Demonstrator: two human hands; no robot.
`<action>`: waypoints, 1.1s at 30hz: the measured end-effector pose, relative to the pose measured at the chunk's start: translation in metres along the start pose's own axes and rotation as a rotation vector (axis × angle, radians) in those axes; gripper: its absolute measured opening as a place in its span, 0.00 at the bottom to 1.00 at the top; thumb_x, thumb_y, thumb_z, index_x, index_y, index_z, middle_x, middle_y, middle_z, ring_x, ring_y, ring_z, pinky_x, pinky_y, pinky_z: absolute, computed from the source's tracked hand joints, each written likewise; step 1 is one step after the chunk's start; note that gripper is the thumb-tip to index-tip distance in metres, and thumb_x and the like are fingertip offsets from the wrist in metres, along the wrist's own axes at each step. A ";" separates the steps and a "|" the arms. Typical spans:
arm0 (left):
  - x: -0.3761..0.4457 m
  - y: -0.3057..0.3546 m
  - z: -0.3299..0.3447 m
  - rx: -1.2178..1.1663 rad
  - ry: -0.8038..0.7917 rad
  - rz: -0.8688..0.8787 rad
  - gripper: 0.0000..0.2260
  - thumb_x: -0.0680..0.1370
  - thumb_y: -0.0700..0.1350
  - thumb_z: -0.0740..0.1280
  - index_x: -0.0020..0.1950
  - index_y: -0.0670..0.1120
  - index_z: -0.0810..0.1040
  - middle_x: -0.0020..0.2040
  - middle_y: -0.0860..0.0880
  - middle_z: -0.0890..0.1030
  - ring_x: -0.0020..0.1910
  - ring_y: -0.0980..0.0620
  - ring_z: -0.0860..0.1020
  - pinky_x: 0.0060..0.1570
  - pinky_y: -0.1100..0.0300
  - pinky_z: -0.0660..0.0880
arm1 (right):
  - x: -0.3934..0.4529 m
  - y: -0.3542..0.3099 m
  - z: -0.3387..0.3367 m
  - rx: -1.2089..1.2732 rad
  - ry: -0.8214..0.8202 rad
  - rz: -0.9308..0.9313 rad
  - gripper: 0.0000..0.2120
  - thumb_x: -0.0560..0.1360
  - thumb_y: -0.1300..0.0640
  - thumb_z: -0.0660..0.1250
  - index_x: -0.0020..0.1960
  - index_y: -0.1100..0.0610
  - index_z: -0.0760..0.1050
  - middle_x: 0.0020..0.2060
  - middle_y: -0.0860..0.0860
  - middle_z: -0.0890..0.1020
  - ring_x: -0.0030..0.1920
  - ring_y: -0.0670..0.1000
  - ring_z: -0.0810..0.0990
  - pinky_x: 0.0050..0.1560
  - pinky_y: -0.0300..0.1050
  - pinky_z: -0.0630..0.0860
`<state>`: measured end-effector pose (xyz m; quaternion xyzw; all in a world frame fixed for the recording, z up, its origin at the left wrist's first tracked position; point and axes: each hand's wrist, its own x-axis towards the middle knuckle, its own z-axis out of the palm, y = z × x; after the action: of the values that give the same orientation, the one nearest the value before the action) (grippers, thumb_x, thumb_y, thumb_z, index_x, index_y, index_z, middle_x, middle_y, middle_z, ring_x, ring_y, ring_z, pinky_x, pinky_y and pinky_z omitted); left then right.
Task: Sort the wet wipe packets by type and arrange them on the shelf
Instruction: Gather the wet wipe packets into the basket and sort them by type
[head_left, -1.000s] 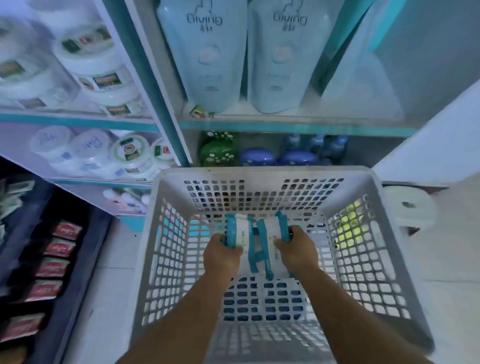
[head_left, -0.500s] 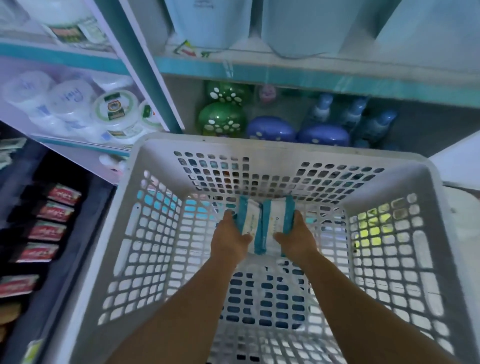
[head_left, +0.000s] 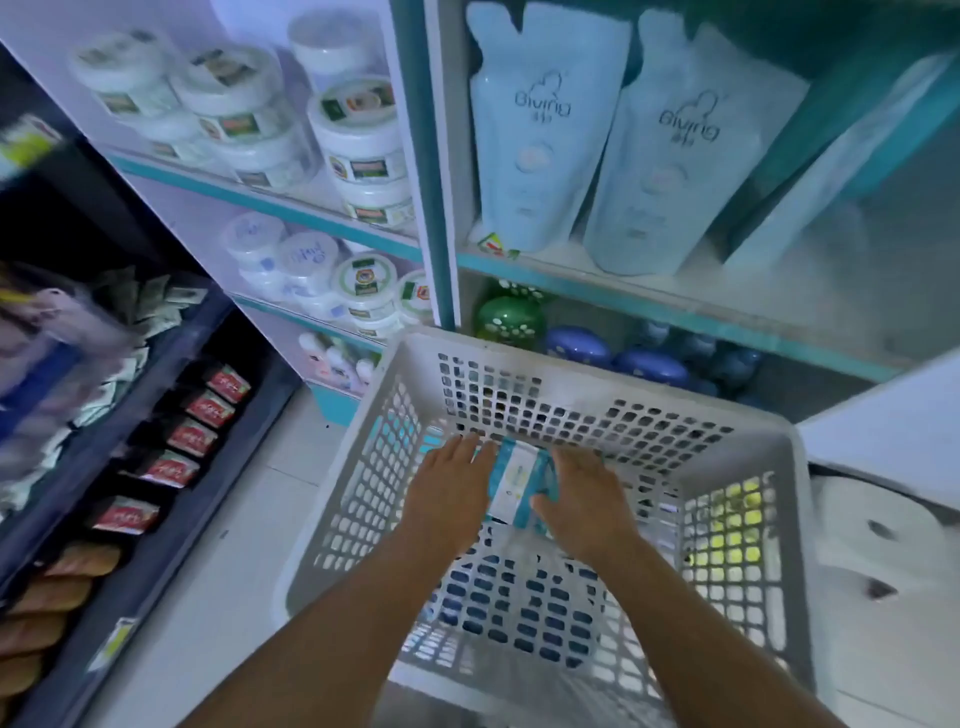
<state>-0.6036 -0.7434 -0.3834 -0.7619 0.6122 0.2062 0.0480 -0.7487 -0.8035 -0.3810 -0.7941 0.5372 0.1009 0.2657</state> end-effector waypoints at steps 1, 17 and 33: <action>-0.010 -0.005 -0.012 -0.011 0.021 -0.004 0.29 0.81 0.43 0.61 0.78 0.47 0.50 0.78 0.46 0.53 0.77 0.47 0.51 0.74 0.54 0.49 | -0.007 -0.012 -0.010 -0.009 0.008 -0.036 0.29 0.78 0.47 0.62 0.75 0.55 0.57 0.73 0.53 0.63 0.72 0.53 0.61 0.73 0.49 0.59; -0.270 -0.174 -0.158 -0.167 0.420 -0.336 0.22 0.78 0.52 0.63 0.71 0.50 0.66 0.70 0.51 0.69 0.68 0.50 0.68 0.65 0.58 0.65 | -0.141 -0.288 -0.072 -0.136 0.095 -0.633 0.27 0.78 0.47 0.63 0.72 0.57 0.61 0.67 0.56 0.71 0.65 0.56 0.69 0.62 0.47 0.66; -0.588 -0.323 -0.179 -0.153 0.783 -0.780 0.24 0.80 0.53 0.61 0.75 0.52 0.61 0.73 0.54 0.66 0.70 0.52 0.67 0.63 0.58 0.68 | -0.341 -0.563 0.008 -0.196 0.023 -1.171 0.32 0.79 0.45 0.60 0.78 0.52 0.51 0.76 0.48 0.58 0.75 0.51 0.58 0.70 0.48 0.61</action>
<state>-0.3477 -0.1855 -0.0591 -0.9529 0.2402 -0.0815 -0.1660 -0.3741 -0.3676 -0.0589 -0.9802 0.0005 -0.0219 0.1967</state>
